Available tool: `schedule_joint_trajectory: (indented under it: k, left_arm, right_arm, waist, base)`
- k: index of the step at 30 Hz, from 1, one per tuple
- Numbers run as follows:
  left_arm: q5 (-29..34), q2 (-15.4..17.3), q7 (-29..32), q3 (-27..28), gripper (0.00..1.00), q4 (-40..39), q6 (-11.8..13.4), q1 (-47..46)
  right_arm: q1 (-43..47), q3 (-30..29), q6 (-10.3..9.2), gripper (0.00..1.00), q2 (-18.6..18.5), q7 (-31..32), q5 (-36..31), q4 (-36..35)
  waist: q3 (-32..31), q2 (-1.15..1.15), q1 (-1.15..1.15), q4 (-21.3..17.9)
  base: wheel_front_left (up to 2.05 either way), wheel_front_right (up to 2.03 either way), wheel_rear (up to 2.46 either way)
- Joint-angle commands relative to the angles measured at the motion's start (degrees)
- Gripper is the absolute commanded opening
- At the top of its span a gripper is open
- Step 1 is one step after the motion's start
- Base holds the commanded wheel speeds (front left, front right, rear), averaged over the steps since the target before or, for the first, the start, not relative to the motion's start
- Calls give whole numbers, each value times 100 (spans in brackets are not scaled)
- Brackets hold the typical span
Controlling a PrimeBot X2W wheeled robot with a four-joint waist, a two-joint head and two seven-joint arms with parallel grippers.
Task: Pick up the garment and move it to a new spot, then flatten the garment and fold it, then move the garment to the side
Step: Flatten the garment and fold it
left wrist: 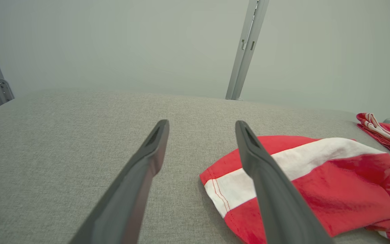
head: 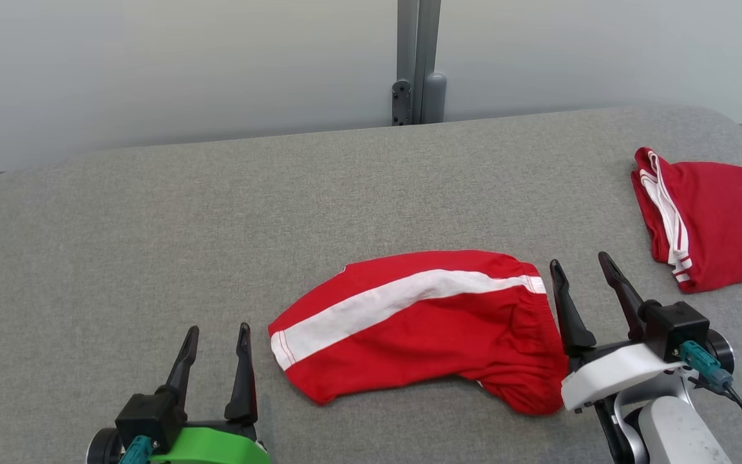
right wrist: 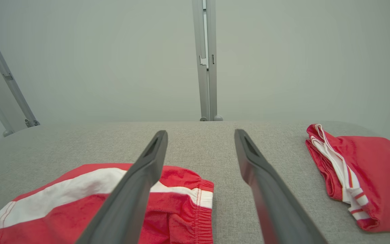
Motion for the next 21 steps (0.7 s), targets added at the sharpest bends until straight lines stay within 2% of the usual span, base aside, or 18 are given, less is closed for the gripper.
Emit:
schedule_joint_trajectory:
  k: [1, 4, 10, 16, 21]
  left_arm:
    - [10, 10, -1, -4, 100, 3, -2, 77]
    - [14, 10, -1, -25, 100, 24, -9, 77]
    - [7, 10, -1, -72, 100, 36, 3, -10]
    - [24, 10, -1, -148, 100, 69, 4, -184]
    - [-3, 10, -1, -174, 100, 97, 16, -286]
  right_arm:
    - [27, -8, -2, 100, -16, -24, 42, 49]
    - [-16, -139, -2, 100, -32, 75, 128, 214]
    - [-340, -285, -2, 100, -212, 834, 435, 590]
    - [-833, 151, -1, 100, -587, 1840, 1105, 963]
    - [-1086, 566, -1, 100, -838, 2380, 1864, 1094]
  waist:
    - [5, 0, 0, 0]
    - [27, 0, 0, 6]
    - [167, 0, 0, 42]
    - [408, 0, 0, 162]
    - [580, 0, 0, 272]
  base:
    - [0, 0, 0]
    - [0, 0, 0]
    - [0, 0, 0]
    - [0, 0, 0]
    - [0, 0, 0]
